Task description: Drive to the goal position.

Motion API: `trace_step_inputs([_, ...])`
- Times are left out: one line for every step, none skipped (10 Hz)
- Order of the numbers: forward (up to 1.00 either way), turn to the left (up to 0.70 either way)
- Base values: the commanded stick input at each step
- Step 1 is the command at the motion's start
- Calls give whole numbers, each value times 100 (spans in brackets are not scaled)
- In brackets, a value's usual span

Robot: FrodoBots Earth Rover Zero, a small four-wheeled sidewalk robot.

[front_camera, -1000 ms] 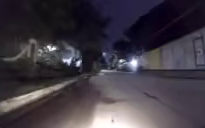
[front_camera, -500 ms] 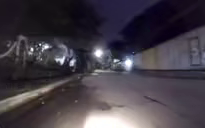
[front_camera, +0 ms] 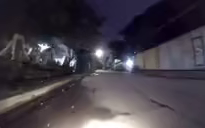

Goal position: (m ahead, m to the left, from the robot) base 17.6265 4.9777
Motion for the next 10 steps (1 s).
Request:
trace_step_inputs([50,0])
trace_step_inputs([50,0])
trace_step_inputs([50,0])
trace_step_inputs([50,0])
trace_step_inputs([50,0])
trace_step_inputs([50,0])
trace_step_inputs([50,0])
trace_step_inputs([50,0])
trace_step_inputs([50,0])
trace_step_inputs([50,0])
